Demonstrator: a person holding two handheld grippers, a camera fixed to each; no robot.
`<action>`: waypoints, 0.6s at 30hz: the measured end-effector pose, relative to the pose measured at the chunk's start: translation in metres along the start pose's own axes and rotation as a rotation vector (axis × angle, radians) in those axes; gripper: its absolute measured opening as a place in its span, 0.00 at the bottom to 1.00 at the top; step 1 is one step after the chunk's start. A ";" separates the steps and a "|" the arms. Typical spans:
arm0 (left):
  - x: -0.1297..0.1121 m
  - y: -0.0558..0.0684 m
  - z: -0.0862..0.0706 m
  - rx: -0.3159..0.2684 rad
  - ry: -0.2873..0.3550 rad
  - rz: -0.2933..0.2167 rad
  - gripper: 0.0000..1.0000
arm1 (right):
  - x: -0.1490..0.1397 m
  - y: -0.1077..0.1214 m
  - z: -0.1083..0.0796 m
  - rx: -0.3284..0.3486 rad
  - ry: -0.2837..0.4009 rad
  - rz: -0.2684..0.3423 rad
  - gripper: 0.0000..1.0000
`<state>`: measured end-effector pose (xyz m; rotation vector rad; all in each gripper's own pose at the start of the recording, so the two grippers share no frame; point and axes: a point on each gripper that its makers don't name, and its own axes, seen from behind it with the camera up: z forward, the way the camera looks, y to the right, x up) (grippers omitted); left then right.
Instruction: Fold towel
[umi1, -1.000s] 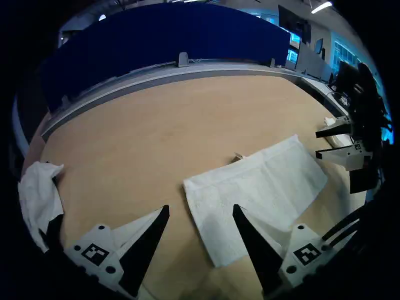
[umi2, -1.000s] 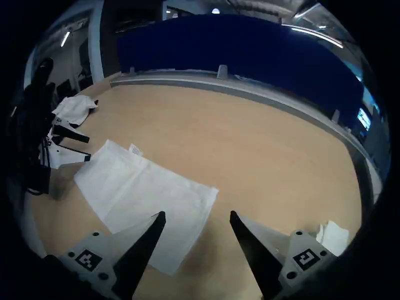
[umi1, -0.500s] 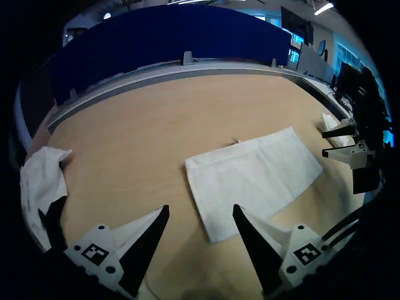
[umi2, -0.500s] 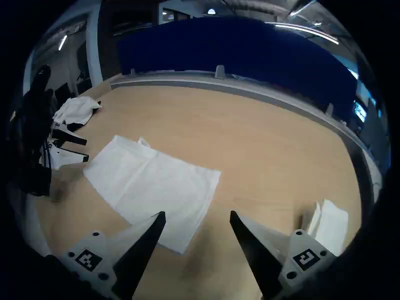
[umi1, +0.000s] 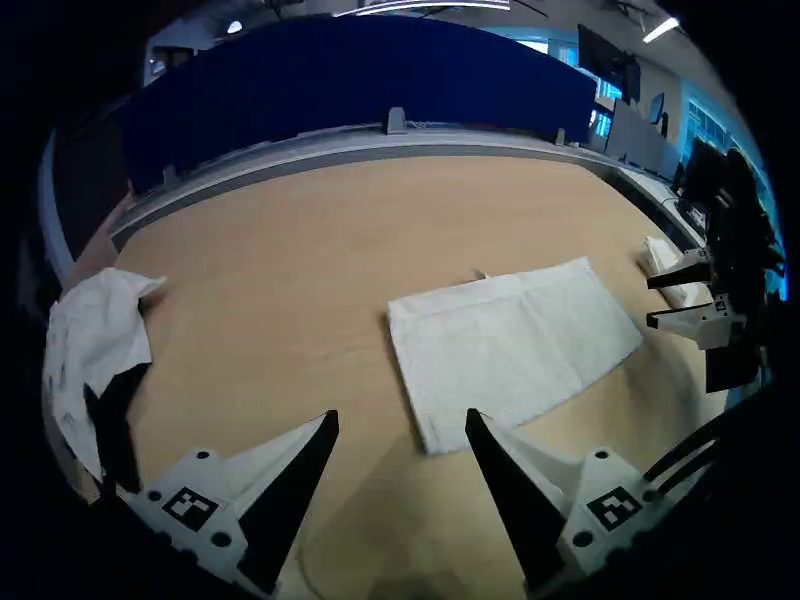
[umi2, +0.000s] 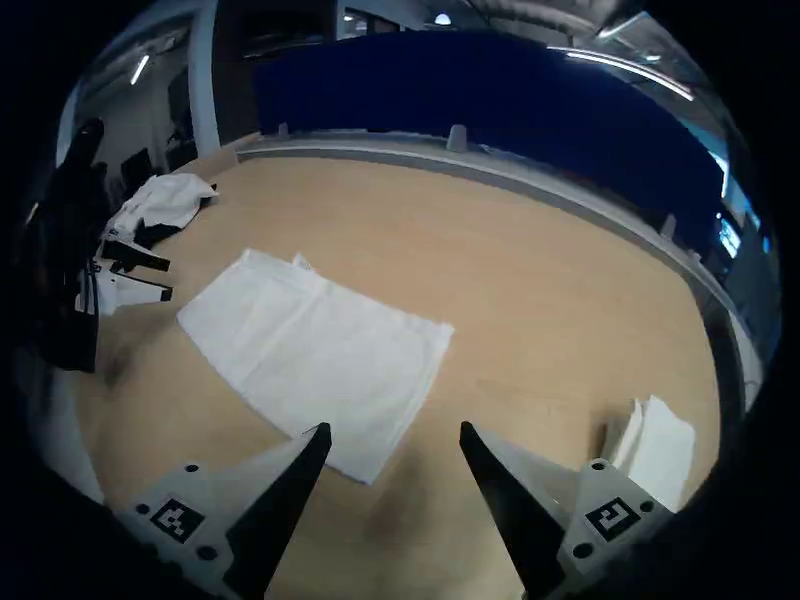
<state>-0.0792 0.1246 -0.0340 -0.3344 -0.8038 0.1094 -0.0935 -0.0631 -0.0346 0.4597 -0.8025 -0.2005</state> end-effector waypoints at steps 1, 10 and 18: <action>-0.001 -0.001 -0.003 0.005 0.002 -0.005 0.94 | -0.001 -0.001 0.000 0.006 -0.004 -0.008 1.00; -0.020 -0.012 -0.034 0.051 0.013 -0.046 0.94 | -0.011 -0.007 0.001 0.049 -0.039 -0.075 1.00; -0.039 -0.021 -0.062 0.091 0.013 -0.080 0.94 | -0.019 -0.012 0.002 0.073 -0.066 -0.127 1.00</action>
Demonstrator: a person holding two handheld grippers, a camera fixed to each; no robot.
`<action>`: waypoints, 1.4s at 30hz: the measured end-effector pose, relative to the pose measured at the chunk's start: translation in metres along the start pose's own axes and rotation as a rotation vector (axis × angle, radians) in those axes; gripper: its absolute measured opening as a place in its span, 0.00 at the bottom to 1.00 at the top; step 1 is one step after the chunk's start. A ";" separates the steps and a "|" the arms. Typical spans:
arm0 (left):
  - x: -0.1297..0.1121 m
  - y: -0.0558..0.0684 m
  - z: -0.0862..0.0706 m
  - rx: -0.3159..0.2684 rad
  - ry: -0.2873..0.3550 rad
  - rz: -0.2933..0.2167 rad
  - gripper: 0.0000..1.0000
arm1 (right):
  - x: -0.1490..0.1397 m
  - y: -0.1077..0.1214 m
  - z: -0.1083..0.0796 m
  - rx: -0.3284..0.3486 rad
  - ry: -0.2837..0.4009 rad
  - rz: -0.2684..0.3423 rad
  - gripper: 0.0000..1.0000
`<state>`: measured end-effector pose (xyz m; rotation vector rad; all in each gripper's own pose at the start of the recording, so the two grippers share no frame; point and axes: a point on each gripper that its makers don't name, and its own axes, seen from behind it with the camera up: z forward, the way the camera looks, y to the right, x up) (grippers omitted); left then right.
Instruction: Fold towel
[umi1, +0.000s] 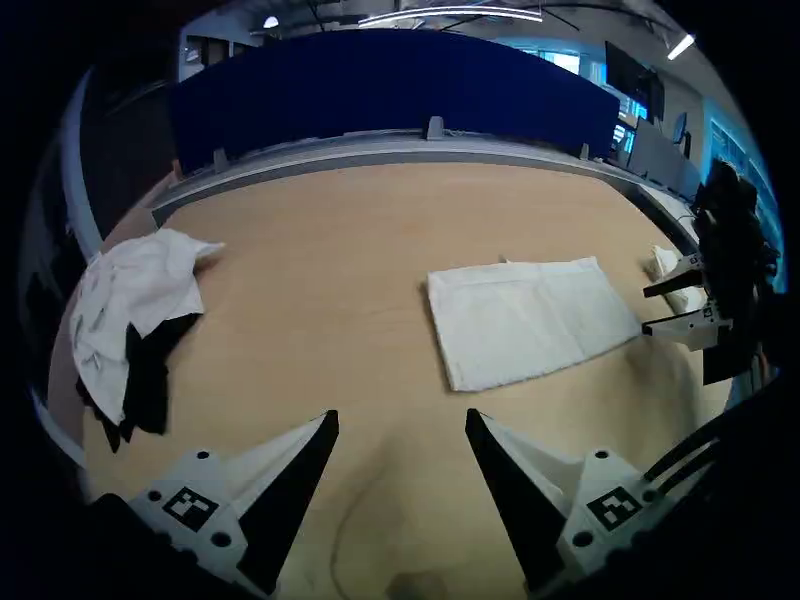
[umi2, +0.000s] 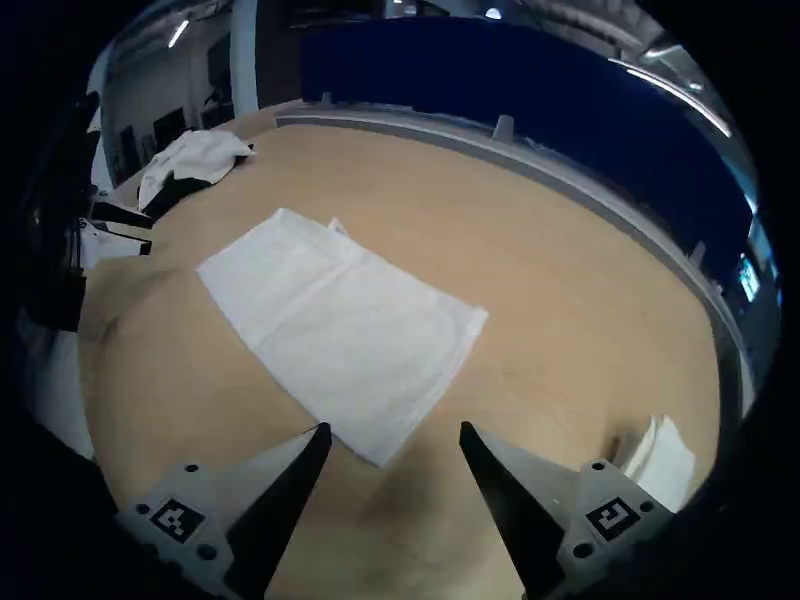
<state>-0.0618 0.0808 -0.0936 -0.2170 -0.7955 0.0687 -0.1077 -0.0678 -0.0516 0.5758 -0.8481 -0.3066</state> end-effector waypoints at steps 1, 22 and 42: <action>-0.002 -0.001 -0.003 0.004 -0.001 -0.006 0.94 | -0.001 -0.001 0.000 0.003 -0.002 -0.004 1.00; -0.030 -0.009 -0.031 0.036 -0.019 -0.048 0.94 | -0.019 -0.007 0.010 0.014 -0.062 -0.052 0.77; -0.030 -0.012 -0.033 0.032 -0.020 -0.058 0.94 | -0.028 -0.020 0.012 0.076 -0.093 -0.026 0.15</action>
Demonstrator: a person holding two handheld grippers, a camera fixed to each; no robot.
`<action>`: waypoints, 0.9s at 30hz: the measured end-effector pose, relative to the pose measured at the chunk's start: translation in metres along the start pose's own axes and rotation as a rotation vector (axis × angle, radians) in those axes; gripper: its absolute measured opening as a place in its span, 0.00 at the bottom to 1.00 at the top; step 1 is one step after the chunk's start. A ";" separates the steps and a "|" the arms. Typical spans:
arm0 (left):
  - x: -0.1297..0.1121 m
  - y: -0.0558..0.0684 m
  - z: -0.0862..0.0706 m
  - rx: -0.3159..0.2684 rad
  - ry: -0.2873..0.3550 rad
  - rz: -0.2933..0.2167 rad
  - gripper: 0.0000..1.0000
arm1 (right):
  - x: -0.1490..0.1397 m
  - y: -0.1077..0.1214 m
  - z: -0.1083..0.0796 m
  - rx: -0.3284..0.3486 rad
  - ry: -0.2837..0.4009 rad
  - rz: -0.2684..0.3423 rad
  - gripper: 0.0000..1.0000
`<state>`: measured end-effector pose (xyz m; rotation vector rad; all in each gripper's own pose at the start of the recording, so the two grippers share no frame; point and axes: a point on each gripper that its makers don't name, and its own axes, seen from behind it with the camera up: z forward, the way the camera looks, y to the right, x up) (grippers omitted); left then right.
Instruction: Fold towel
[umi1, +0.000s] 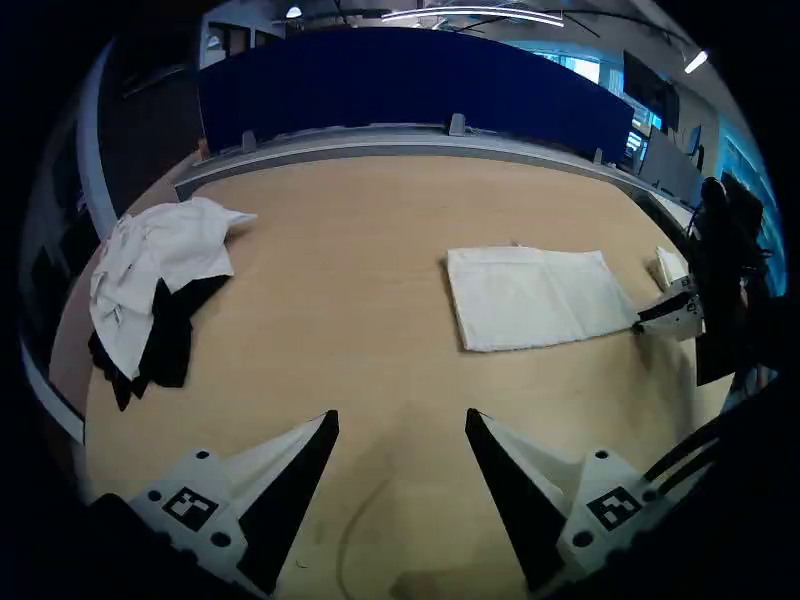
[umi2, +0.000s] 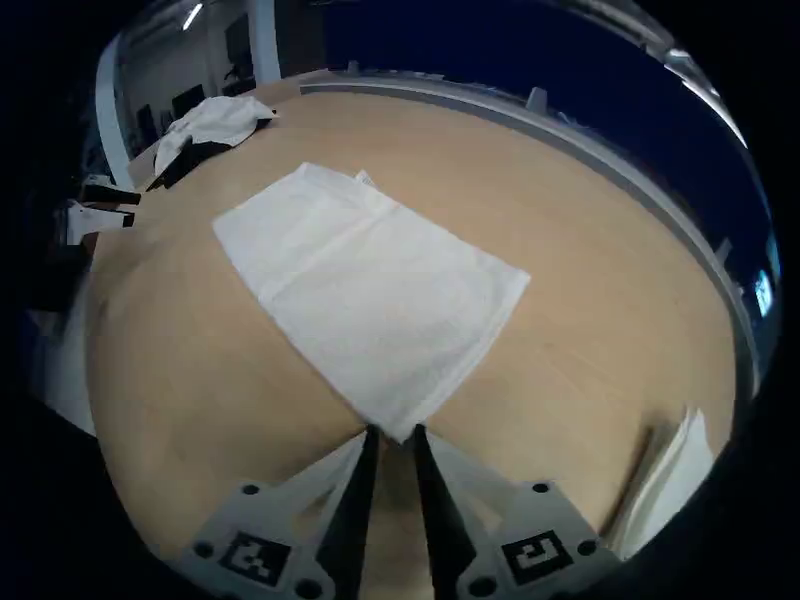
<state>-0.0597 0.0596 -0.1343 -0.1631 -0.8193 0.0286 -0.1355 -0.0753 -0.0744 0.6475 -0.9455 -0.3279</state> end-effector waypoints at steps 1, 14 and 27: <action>0.000 0.000 0.000 0.000 0.000 -0.002 0.94 | 0.000 0.000 0.000 0.000 0.000 0.001 0.11; 0.000 -0.005 -0.002 0.003 -0.001 -0.006 0.94 | 0.014 0.005 -0.006 -0.016 0.021 -0.035 0.04; 0.010 -0.008 -0.007 0.002 0.022 -0.022 0.94 | 0.082 0.014 -0.027 -0.040 0.100 -0.123 0.04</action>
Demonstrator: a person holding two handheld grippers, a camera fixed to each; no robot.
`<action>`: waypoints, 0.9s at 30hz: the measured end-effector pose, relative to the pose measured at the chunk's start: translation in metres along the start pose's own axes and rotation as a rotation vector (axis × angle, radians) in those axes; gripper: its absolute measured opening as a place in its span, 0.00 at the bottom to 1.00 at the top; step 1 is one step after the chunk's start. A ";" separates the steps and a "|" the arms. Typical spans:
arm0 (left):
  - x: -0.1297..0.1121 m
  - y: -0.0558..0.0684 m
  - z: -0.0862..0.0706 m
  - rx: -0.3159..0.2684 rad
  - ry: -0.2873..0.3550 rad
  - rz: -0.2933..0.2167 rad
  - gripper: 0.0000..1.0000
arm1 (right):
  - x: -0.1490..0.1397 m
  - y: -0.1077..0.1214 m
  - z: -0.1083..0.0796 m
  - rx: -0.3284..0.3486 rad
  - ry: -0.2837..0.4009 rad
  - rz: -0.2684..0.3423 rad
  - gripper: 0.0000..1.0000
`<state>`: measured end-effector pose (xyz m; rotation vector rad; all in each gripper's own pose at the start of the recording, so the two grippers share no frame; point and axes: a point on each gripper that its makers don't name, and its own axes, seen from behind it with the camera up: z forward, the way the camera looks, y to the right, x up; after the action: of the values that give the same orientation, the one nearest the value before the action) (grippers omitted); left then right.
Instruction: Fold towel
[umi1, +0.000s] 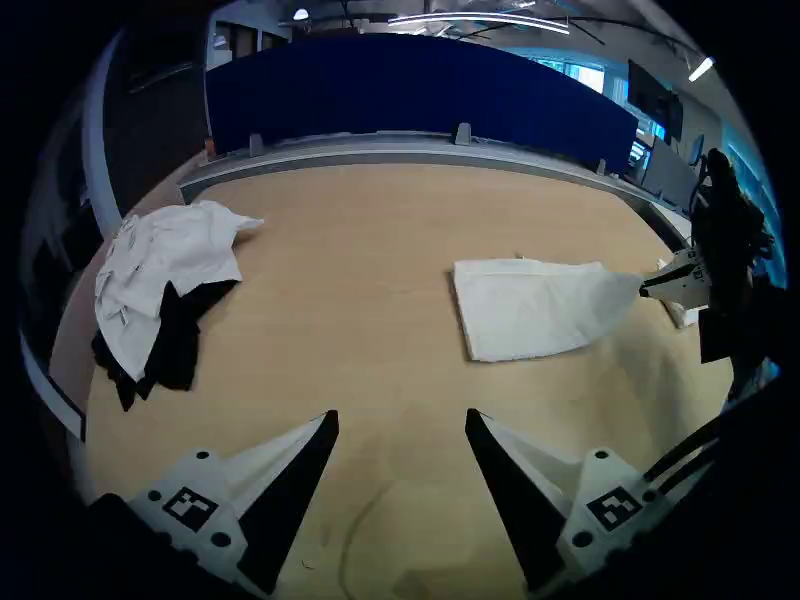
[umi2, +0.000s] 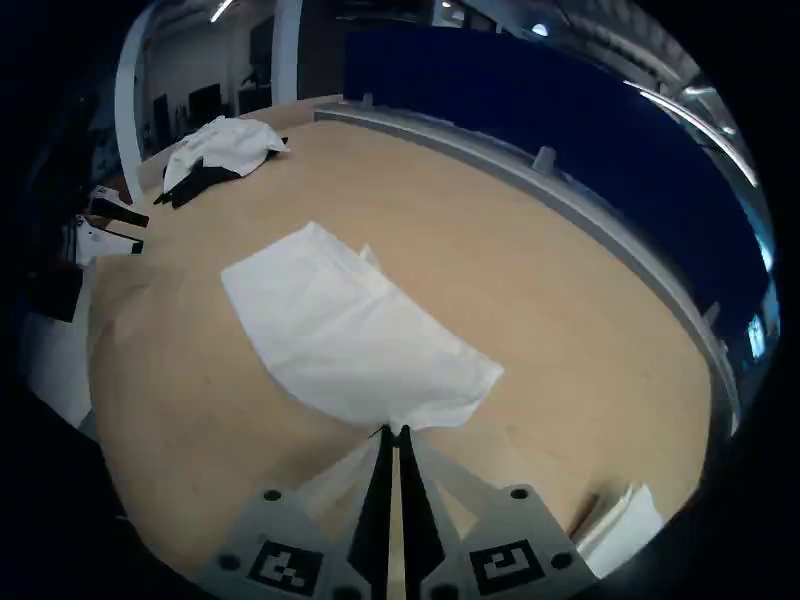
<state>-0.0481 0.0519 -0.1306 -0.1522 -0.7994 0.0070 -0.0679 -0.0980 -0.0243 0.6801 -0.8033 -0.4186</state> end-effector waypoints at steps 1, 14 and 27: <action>0.001 0.000 0.000 0.000 0.002 -0.002 0.94 | 0.006 0.000 -0.001 0.001 0.005 -0.009 0.04; 0.011 -0.004 -0.005 0.000 0.025 -0.019 0.94 | 0.061 0.001 -0.004 0.000 0.059 -0.100 0.04; 0.020 -0.014 -0.013 0.013 0.050 -0.028 0.94 | 0.101 -0.024 0.014 0.038 0.060 -0.203 0.04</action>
<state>-0.0257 0.0379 -0.1237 -0.1285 -0.7516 -0.0177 -0.0171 -0.1789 0.0176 0.8092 -0.6896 -0.5651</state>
